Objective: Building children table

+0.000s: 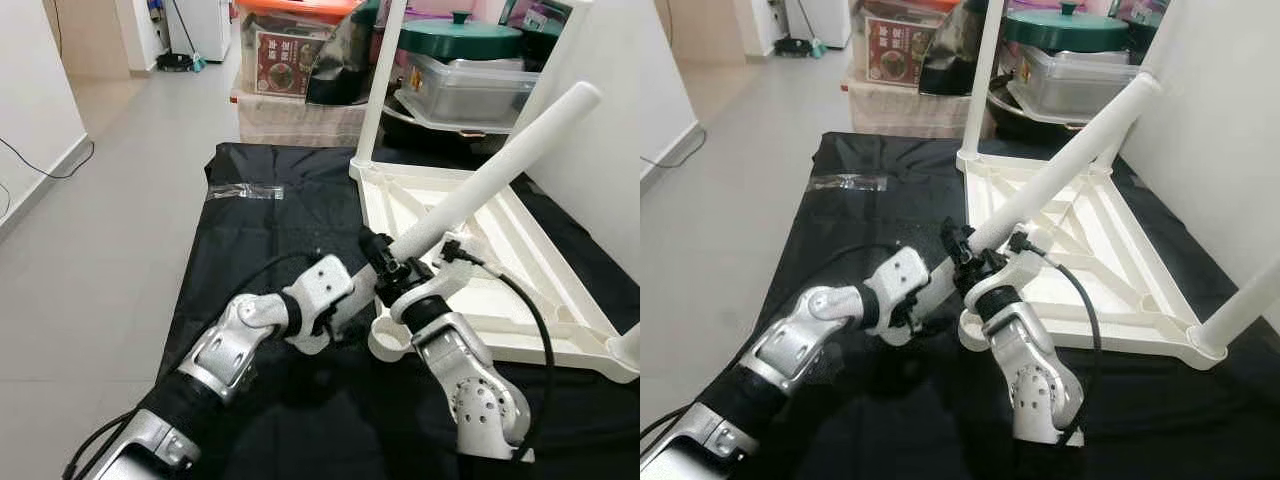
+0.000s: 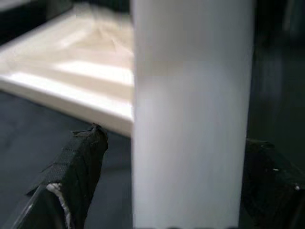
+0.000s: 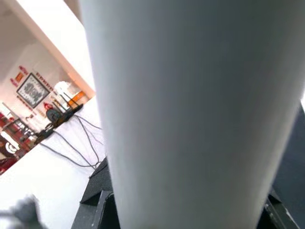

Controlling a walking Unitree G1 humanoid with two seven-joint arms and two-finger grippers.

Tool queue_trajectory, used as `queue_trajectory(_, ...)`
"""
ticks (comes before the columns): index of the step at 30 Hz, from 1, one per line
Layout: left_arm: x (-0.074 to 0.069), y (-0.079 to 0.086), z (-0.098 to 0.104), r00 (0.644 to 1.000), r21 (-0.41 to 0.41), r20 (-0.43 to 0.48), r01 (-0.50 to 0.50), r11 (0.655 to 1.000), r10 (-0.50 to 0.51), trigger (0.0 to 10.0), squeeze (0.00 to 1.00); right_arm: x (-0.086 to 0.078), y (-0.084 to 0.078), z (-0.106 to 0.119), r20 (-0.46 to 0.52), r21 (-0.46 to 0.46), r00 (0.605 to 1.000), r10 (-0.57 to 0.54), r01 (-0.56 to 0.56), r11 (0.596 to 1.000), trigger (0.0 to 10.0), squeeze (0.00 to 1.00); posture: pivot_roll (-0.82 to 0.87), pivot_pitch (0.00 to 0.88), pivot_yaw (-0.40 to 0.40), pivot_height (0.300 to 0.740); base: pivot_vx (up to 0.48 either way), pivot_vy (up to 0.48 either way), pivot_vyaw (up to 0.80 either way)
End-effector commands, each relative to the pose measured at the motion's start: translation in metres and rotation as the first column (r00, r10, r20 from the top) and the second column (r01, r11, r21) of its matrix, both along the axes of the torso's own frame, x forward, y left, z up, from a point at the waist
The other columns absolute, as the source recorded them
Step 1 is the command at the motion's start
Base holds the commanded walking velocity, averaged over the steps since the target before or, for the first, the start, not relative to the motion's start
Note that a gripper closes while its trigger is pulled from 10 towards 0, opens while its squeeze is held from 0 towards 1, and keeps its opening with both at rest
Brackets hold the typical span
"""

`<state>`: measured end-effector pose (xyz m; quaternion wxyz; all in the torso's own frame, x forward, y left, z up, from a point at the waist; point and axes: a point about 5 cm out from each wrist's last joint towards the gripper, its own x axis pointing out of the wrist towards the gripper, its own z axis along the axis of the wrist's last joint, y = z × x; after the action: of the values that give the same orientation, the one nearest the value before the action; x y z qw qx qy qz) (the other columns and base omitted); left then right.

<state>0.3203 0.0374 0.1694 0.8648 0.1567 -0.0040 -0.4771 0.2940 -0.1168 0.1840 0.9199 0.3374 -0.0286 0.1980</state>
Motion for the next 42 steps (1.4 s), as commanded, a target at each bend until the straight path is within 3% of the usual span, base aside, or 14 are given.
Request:
queue_trajectory(1, 0.000, -0.001, 0.003, 1.000, -0.029, -0.008, 0.000, 1.000, 0.000, 10.0, 1.00, -0.001, 0.004, 0.009, 0.050, 0.006, 0.998, 0.038, -0.038, 0.999, 0.0, 0.00, 0.11, 0.000, -0.099, 0.740, 0.000, 0.000, 0.00)
queue_trajectory(2, -0.003, 0.010, 0.019, 0.999, -0.129, -0.014, 0.029, 0.991, -0.032, 10.0, 1.00, 0.000, -0.014, 0.013, 0.072, -0.035, 0.997, 0.025, -0.023, 0.999, 0.0, 0.00, 0.12, 0.000, -0.107, 0.740, 0.000, 0.000, 0.00)
queue_trajectory(7, -0.005, 0.022, 0.034, 0.999, -0.193, 0.012, 0.046, 0.980, -0.045, 10.0, 1.00, 0.001, -0.029, 0.017, 0.090, -0.073, 0.996, 0.021, -0.015, 0.997, 0.0, 0.00, 0.13, 0.000, -0.112, 0.740, 0.000, 0.000, 0.00)
queue_trajectory(11, -0.006, 0.046, 0.062, 0.995, -0.256, 0.090, 0.059, 0.965, -0.037, 10.0, 1.00, 0.000, -0.056, 0.029, 0.130, -0.160, 0.991, 0.037, -0.015, 0.987, 0.0, 0.00, 0.13, 0.000, -0.120, 0.740, 0.000, 0.000, 0.00)
queue_trajectory(13, -0.005, 0.051, 0.066, 0.994, -0.262, 0.109, 0.048, 0.964, -0.020, 10.0, 1.00, 0.000, -0.062, 0.033, 0.145, -0.189, 0.988, 0.046, -0.018, 0.982, 0.0, 0.00, 0.13, 0.000, -0.120, 0.740, 0.000, 0.000, 0.00)
queue_trajectory(14, -0.001, 0.058, 0.064, 0.993, -0.250, 0.113, -0.002, 0.968, 0.032, 10.0, 0.00, 0.000, -0.069, 0.038, 0.162, -0.218, 0.985, 0.058, -0.021, 0.976, 0.0, 0.00, 0.13, 0.000, -0.120, 0.740, 0.000, 0.000, 0.00)
queue_trajectory(16, -0.001, 0.058, 0.064, 0.993, -0.250, 0.113, -0.002, 0.968, 0.032, 10.0, 0.00, 0.000, -0.069, 0.038, 0.162, -0.218, 0.985, 0.058, -0.021, 0.976, 0.0, 0.00, 0.13, 0.000, -0.120, 0.740, 0.000, 0.000, 0.00)
queue_trajectory(17, 0.012, 0.078, 0.043, 0.974, -0.123, 0.107, -0.187, 0.975, 0.200, 10.0, 0.00, 0.000, -0.086, 0.051, 0.197, -0.251, 0.977, 0.076, -0.025, 0.968, 0.0, 0.00, 0.14, 0.000, -0.125, 0.740, 0.000, 0.000, 0.00)
queue_trajectory(18, 0.015, 0.085, 0.034, 0.961, -0.068, 0.104, -0.248, 0.966, 0.254, 10.0, 0.00, 0.000, -0.092, 0.056, 0.209, -0.255, 0.975, 0.081, -0.025, 0.967, 0.0, 0.00, 0.14, 0.000, -0.125, 0.740, 0.000, 0.000, 0.00)
queue_trajectory(19, 0.015, 0.085, 0.034, 0.961, -0.068, 0.104, -0.248, 0.966, 0.254, 10.0, 0.00, 0.000, -0.092, 0.056, 0.209, -0.255, 0.975, 0.081, -0.025, 0.967, 0.0, 0.00, 0.14, 0.000, -0.125, 0.740, 0.000, 0.000, 0.00)
queue_trajectory(21, 0.015, 0.097, 0.015, 0.946, 0.019, 0.089, -0.315, 0.949, 0.312, 10.0, 0.00, -0.003, -0.099, 0.066, 0.247, -0.298, 0.960, 0.136, -0.058, 0.953, 0.0, 0.00, 0.14, 0.000, -0.125, 0.740, 0.000, 0.000, 0.00)
queue_trajectory(24, 0.011, 0.106, 0.000, 0.932, 0.043, 0.034, -0.361, 0.931, 0.360, 10.0, 0.00, -0.007, -0.101, 0.073, 0.261, -0.337, 0.944, 0.201, -0.106, 0.936, 0.0, 0.00, 0.14, 0.000, -0.126, 0.740, 0.000, 0.000, 0.00)
queue_trajectory(30, -0.003, 0.104, -0.019, 0.940, 0.086, -0.013, -0.338, 0.937, 0.341, 10.0, 0.00, -0.008, -0.096, 0.066, 0.221, -0.399, 0.939, 0.265, -0.161, 0.903, 0.0, 0.00, 0.15, 0.000, -0.140, 0.740, 0.000, 0.000, 0.00)
queue_trajectory(42, -0.003, 0.099, -0.025, 0.943, 0.097, -0.001, -0.332, 0.938, 0.334, 10.0, 0.00, -0.006, -0.092, 0.058, 0.193, -0.416, 0.932, 0.305, -0.204, 0.886, 0.0, 0.00, 0.15, 0.000, -0.137, 0.740, 0.000, 0.000, 0.00)
